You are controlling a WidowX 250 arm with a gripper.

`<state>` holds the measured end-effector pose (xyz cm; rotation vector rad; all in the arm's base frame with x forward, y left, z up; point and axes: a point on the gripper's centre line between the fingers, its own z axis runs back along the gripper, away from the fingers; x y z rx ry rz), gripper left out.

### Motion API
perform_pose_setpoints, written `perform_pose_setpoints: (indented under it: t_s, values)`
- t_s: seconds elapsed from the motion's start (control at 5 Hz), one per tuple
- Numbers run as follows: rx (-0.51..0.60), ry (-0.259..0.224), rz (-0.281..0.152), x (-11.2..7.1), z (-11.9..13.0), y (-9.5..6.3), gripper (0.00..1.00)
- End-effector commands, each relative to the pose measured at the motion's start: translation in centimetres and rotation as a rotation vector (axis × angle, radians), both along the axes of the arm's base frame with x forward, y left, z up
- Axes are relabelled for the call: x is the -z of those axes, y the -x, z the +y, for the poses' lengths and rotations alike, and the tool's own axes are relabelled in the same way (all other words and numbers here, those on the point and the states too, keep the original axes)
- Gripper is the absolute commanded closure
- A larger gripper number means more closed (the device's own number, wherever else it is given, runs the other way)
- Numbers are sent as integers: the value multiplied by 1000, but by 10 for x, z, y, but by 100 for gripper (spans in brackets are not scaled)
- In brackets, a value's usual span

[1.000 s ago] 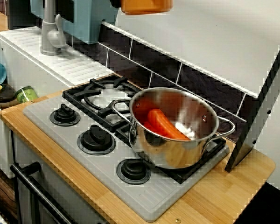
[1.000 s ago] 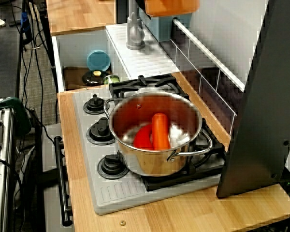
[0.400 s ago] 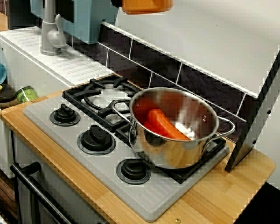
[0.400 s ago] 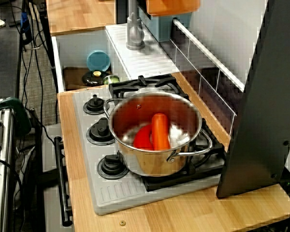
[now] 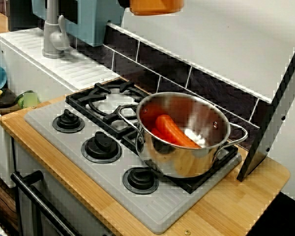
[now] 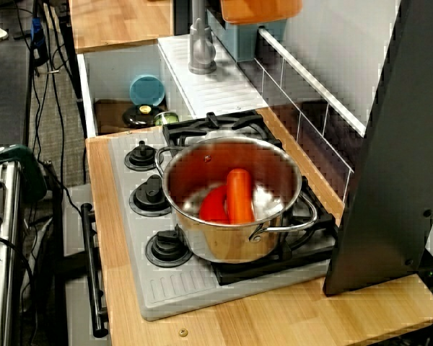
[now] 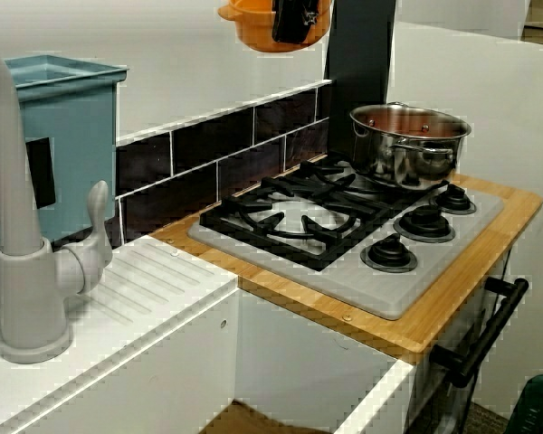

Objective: Lift pot from stove

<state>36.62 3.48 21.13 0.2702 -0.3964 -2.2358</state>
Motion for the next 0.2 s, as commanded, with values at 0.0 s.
perform_pose_setpoints:
  t_s: [0.0]
  values:
    - [-8, -25, -88, -30, 0, 0, 100]
